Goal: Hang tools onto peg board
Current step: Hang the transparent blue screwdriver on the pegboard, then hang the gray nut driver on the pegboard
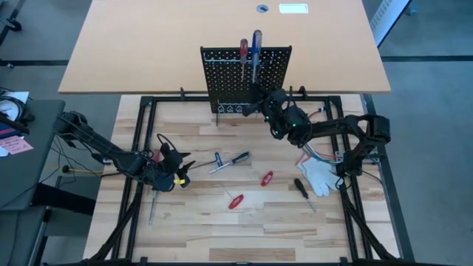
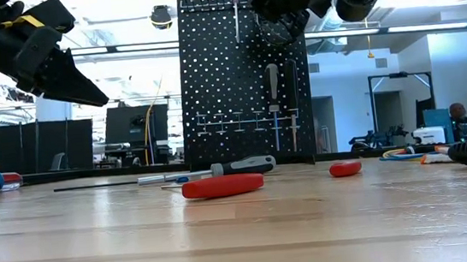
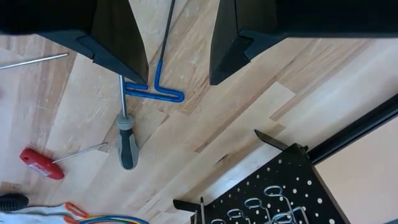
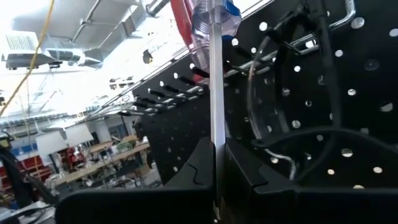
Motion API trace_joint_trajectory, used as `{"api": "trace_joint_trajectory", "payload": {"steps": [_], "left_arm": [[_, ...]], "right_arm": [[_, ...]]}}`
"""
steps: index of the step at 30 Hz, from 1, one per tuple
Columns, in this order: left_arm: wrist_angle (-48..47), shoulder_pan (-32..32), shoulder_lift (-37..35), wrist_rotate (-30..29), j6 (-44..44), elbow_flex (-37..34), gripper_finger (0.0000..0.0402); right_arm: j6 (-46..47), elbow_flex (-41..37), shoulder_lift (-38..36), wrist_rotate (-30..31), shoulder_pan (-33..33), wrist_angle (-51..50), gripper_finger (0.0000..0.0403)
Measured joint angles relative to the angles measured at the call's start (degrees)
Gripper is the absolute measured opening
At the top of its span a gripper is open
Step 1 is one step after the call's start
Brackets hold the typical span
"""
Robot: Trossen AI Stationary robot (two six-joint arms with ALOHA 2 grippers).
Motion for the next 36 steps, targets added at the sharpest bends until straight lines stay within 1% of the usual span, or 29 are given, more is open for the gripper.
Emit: {"api": "trace_joint_trajectory", "payload": {"steps": [11, 14, 18, 25, 29, 36], "left_arm": [[0.0, 0.0, 0.0, 0.1, -0.1, 0.0, 0.0166], [0.0, 0.0, 0.0, 0.2, -0.1, 0.0, 0.0166], [0.0, 0.0, 0.0, 0.2, -0.1, 0.0, 0.0166], [0.0, 0.0, 0.0, 0.2, -0.1, 0.0, 0.0166], [0.0, 0.0, 0.0, 0.2, -0.1, 0.0, 0.0166], [0.0, 0.0, 0.0, 0.4, -0.1, 0.0, 0.0166]], "right_arm": [[4.0, 0.0, 0.0, -0.1, -2.3, -6.0, 0.0017], [4.7, 0.1, 0.0, -0.5, -2.8, -6.7, 0.003], [4.6, 0.1, 0.0, -0.5, -2.9, -7.3, 0.0041], [1.7, 0.1, -0.1, -0.5, -2.9, -10.1, 0.0053], [1.0, 0.0, 0.1, -0.5, -2.3, -14.8, 0.0087], [0.2, 0.0, 0.0, -0.7, -1.1, -22.4, 0.0181]]}}
